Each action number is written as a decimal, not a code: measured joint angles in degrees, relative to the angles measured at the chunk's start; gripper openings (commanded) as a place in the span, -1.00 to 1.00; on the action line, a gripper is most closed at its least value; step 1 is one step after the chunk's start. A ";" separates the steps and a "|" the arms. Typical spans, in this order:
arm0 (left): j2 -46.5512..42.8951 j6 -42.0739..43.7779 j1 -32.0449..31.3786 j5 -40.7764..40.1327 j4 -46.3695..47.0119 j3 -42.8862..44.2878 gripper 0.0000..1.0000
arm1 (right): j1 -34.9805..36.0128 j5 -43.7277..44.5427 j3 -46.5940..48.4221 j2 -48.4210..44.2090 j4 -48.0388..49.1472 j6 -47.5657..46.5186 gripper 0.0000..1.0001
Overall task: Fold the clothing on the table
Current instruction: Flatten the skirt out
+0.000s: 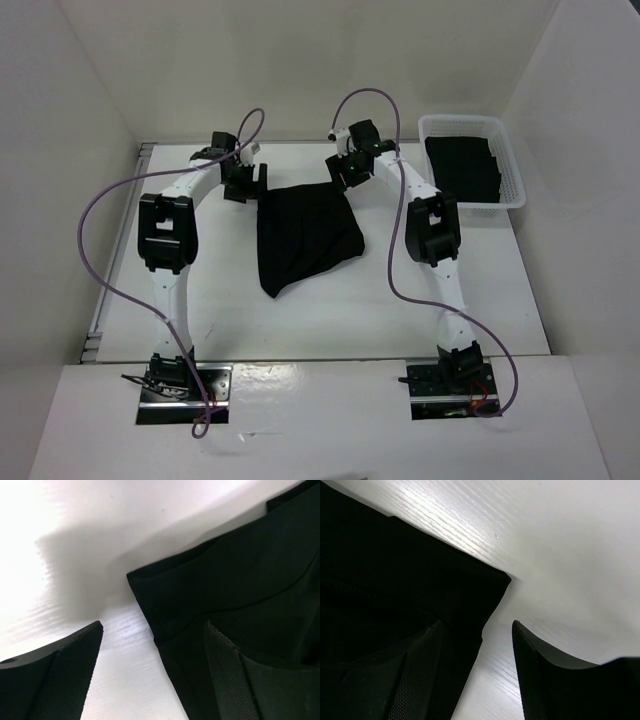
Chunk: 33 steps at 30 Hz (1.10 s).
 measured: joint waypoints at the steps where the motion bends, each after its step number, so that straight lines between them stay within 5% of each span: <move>1: 0.26 -0.04 -0.09 -0.02 0.04 0.59 0.72 | 0.00 -0.09 0.02 0.02 -0.11 0.00 0.25; 9: 1.36 -0.15 -0.09 0.00 0.31 1.75 0.39 | 0.00 -0.35 0.66 0.09 -0.35 0.00 0.20; 33: 3.10 -0.13 -0.09 1.01 0.17 2.51 0.19 | 0.00 -1.01 11.61 8.50 -2.99 0.00 0.15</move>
